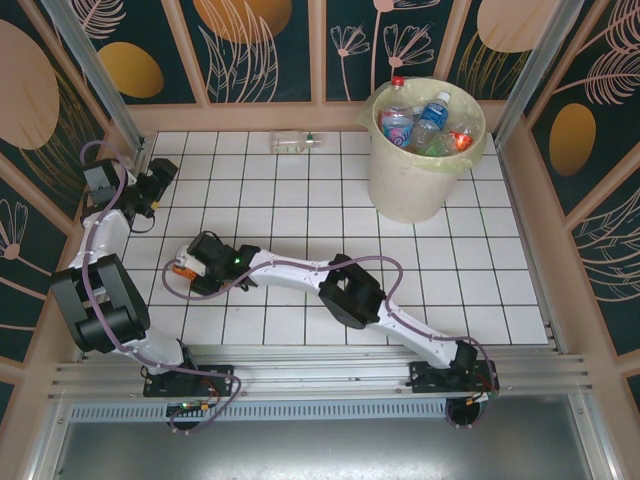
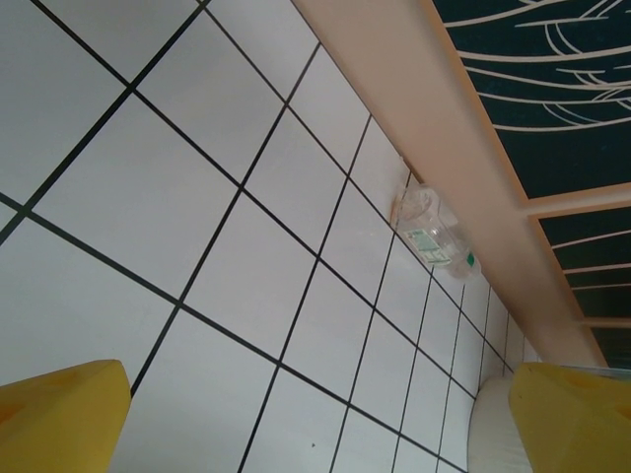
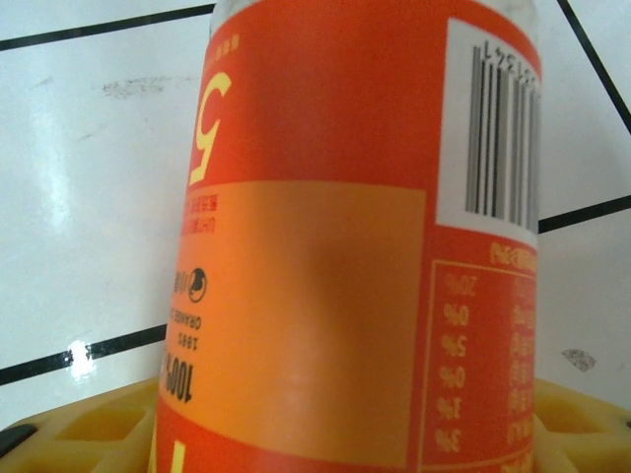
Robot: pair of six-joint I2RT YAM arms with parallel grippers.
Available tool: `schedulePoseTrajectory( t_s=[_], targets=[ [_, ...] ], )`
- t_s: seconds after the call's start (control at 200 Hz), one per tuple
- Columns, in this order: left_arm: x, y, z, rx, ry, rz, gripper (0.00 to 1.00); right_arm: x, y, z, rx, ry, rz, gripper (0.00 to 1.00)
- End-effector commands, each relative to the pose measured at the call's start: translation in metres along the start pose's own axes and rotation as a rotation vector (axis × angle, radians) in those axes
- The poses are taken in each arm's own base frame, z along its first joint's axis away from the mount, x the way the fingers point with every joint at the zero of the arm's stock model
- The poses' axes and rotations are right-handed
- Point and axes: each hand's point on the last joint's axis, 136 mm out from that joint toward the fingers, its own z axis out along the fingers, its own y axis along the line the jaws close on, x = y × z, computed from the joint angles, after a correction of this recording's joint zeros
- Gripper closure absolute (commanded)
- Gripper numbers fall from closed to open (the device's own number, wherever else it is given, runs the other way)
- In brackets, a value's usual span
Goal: Put the plastic bottles in the bin
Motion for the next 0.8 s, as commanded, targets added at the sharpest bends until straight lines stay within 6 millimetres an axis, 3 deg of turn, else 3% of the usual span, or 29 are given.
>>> schedulePoseTrajectory(
  t_s=[0.0, 0.13, 0.33, 0.55, 0.796],
  targets=[
    [0.002, -0.006, -0.008, 0.019, 0.003, 0.033, 0.01, -0.014, -0.007, -0.014, 0.008, -0.032, 0.047, 0.43],
    [0.001, -0.017, -0.011, 0.048, 0.001, 0.076, 0.01, -0.017, -0.02, -0.039, 0.014, -0.083, 0.098, 0.44],
    [0.013, -0.053, -0.008, 0.112, 0.021, 0.153, 0.01, -0.009, -0.055, -0.098, 0.061, -0.126, 0.176, 0.44],
    [0.033, -0.114, -0.01, 0.237, 0.011, 0.238, 0.01, 0.009, -0.112, -0.178, 0.173, -0.175, 0.295, 0.45],
    [0.08, -0.167, -0.019, 0.37, 0.044, 0.353, 0.01, 0.009, -0.182, -0.282, 0.356, -0.249, 0.395, 0.45]
  ],
)
